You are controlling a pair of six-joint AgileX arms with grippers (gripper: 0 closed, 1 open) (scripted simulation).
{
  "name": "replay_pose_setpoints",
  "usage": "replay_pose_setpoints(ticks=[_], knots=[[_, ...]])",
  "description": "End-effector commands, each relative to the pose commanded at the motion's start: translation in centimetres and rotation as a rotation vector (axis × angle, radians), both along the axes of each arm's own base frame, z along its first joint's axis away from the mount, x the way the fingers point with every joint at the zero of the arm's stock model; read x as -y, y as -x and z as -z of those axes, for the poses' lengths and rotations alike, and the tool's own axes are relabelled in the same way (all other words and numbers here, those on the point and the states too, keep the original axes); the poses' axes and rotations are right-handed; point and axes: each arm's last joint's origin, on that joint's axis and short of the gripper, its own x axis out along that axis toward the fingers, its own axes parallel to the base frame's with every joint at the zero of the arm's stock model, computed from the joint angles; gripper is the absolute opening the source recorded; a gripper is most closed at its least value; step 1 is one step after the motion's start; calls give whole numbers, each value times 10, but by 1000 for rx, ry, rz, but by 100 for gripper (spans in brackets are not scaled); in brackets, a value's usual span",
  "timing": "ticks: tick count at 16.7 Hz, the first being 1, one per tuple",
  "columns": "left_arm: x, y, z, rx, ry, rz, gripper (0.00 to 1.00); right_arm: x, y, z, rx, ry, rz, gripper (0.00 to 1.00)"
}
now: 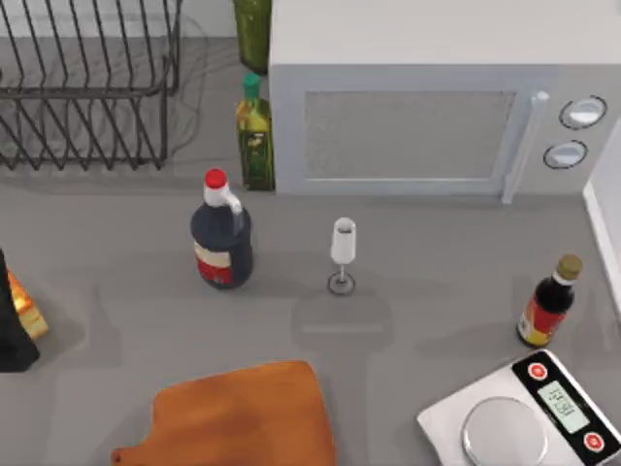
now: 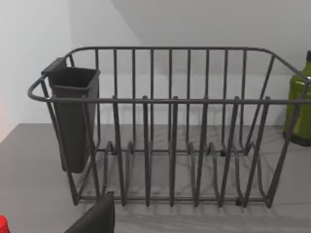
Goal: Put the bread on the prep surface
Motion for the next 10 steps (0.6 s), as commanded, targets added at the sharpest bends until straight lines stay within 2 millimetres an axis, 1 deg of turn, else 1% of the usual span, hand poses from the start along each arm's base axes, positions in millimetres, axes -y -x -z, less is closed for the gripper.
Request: replay_pose_setpoints(ticks=[3,5,8,10], knots=[[0,0,-2,-9,-8,-1,100,0,0,0,0,0,0,100],[-1,-1,-10,-56,-48,-3,100,0,0,0,0,0,0,100],[-2,-7,-29,-204,-154,3,100,0,0,0,0,0,0,100],[-3,-17,-43,-345,-239,23,100,0,0,0,0,0,0,100]])
